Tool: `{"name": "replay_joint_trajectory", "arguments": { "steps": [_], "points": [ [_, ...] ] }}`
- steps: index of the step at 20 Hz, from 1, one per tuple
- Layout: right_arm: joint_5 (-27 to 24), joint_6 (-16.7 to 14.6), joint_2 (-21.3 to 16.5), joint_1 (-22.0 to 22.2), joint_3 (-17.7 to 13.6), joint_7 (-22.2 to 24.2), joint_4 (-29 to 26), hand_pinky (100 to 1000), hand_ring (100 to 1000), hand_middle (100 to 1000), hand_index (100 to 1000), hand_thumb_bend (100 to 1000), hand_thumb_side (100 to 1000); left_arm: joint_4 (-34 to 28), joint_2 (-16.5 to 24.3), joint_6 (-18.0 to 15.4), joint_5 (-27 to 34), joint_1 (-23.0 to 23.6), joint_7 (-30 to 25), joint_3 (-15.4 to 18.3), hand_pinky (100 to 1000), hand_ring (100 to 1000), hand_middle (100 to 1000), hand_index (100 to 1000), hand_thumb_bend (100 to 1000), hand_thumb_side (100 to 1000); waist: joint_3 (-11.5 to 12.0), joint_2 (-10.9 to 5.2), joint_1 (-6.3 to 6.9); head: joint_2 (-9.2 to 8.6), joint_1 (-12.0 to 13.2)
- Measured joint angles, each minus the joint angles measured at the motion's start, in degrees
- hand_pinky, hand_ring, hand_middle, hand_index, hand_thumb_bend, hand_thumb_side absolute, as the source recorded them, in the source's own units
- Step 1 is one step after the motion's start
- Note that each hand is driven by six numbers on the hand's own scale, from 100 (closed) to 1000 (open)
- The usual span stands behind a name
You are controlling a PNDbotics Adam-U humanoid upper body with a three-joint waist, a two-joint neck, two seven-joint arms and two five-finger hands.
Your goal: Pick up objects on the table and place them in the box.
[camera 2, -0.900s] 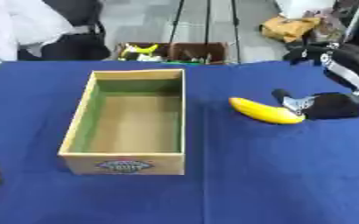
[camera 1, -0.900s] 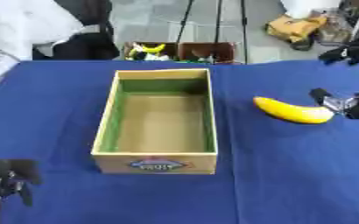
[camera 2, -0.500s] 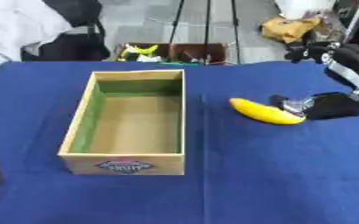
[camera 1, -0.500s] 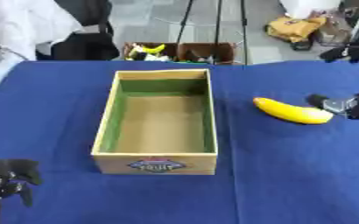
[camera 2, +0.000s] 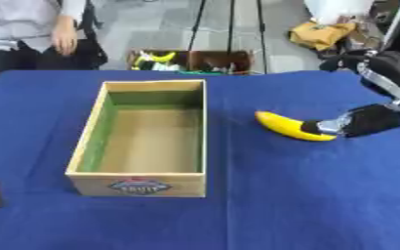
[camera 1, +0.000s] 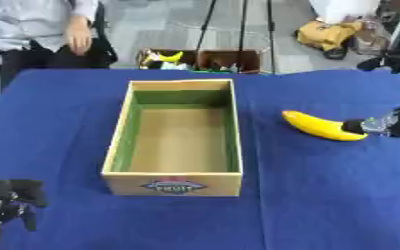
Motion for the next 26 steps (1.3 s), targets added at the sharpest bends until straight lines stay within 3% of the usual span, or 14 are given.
{"name": "replay_joint_trajectory", "arguments": {
  "steps": [6, 11, 26],
  "points": [
    [-0.09, -3.75, -3.4, -3.8, 2.98, 3.51, 5.18, 774, 879, 829, 888, 606, 549, 0.0, 0.03, 0.04, 0.0, 0.0, -0.27, 0.0, 283, 515, 496, 655, 100, 1000, 0.35, -0.39, -0.41, 0.07, -1.17],
    [-1.18, -5.7, -4.56, -6.84, 5.15, 5.99, 10.54, 764, 871, 806, 874, 598, 522, 0.0, 0.06, 0.08, 0.0, 0.0, -0.37, -0.01, 284, 516, 497, 655, 100, 1000, 0.57, -0.65, -0.38, 0.44, -2.66],
    [0.04, -5.72, -2.43, -12.3, 8.2, 8.92, 21.96, 712, 852, 786, 875, 615, 492, 0.0, 0.08, 0.19, 0.0, 0.03, -0.92, -0.04, 284, 518, 497, 656, 100, 1000, 0.61, -0.72, -0.34, 0.44, -3.72]
  ]
}}
